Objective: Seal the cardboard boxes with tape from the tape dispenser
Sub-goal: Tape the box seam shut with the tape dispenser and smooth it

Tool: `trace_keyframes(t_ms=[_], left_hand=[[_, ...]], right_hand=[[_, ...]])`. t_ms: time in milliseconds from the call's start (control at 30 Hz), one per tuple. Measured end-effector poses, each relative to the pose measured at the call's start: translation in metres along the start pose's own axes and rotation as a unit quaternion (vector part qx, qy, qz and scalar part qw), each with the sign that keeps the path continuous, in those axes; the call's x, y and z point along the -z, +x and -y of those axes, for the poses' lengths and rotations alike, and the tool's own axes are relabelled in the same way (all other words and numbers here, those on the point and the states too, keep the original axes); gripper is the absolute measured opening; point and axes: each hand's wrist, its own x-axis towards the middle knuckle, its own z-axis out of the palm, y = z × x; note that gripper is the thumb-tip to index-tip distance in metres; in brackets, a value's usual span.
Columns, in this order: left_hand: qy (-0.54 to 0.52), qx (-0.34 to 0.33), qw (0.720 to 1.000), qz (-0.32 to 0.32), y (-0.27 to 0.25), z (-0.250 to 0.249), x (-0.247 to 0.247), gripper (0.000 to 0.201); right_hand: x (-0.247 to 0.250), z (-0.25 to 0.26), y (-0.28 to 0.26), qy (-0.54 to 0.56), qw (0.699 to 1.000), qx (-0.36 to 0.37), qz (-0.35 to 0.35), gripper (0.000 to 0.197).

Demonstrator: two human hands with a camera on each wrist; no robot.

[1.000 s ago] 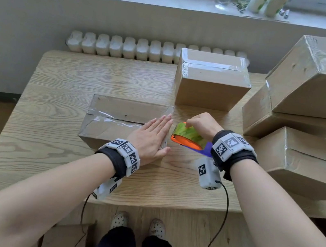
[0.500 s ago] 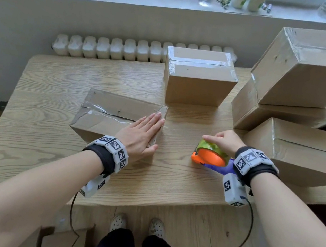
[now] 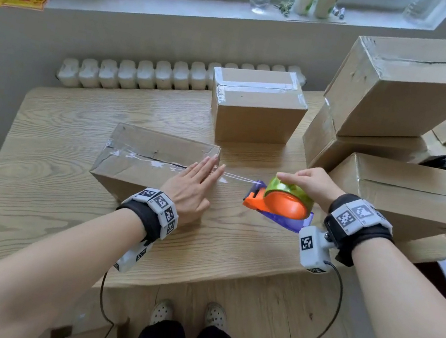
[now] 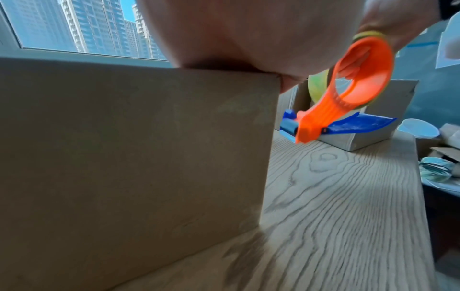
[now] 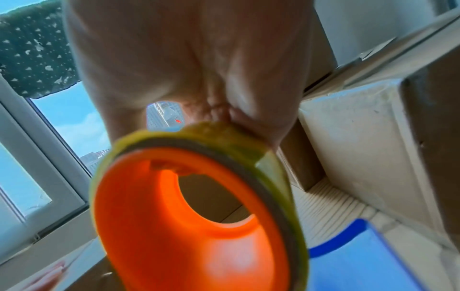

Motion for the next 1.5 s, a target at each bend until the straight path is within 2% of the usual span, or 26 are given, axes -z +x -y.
trace_keyframes(t_ms=[100,300,400,533,767,900,1033,1133,1233,1333,1500], left_hand=[[0.007,-0.007,1.0,-0.004,-0.001,0.001,-0.003,0.088],[-0.01,-0.005,1.0,-0.017,0.001,0.001,-0.004,0.082],[-0.016,-0.005,1.0,-0.019,0.001,0.002,-0.004,0.088],[-0.016,-0.014,0.999,-0.024,0.001,0.005,-0.007,0.089],[-0.009,-0.027,0.999,-0.021,0.001,0.005,-0.005,0.088],[-0.016,-0.02,0.999,-0.021,0.002,0.005,-0.004,0.09],[-0.031,-0.01,0.999,-0.025,0.002,0.004,-0.002,0.08],[-0.044,-0.009,0.999,-0.027,0.001,0.002,-0.002,0.077],[-0.071,-0.001,0.997,-0.041,0.0,-0.001,0.0,0.071],[-0.099,0.007,0.993,-0.059,-0.002,-0.004,0.001,0.07],[-0.103,0.005,0.993,-0.051,-0.002,-0.004,0.002,0.071]], right_hand=[[-0.001,0.0,-0.007,0.06,0.998,0.013,-0.018,0.052],[-0.01,0.009,-0.014,0.113,0.992,0.044,-0.036,0.053],[-0.009,0.008,-0.013,0.122,0.991,0.044,-0.033,0.055],[0.001,-0.001,-0.015,0.081,0.996,0.023,-0.019,0.046],[0.006,-0.007,-0.025,-0.015,0.998,-0.022,-0.056,0.055],[0.003,-0.005,-0.026,0.098,0.994,0.02,-0.041,0.05],[-0.004,0.003,-0.026,0.163,0.985,0.045,-0.026,0.054],[-0.008,0.005,-0.024,0.185,0.981,0.055,-0.031,0.047],[-0.015,0.007,-0.025,0.192,0.977,0.079,-0.056,0.052],[-0.021,0.01,-0.024,0.201,0.971,0.092,-0.088,0.051],[-0.024,0.01,-0.022,0.211,0.967,0.1,-0.101,0.048]])
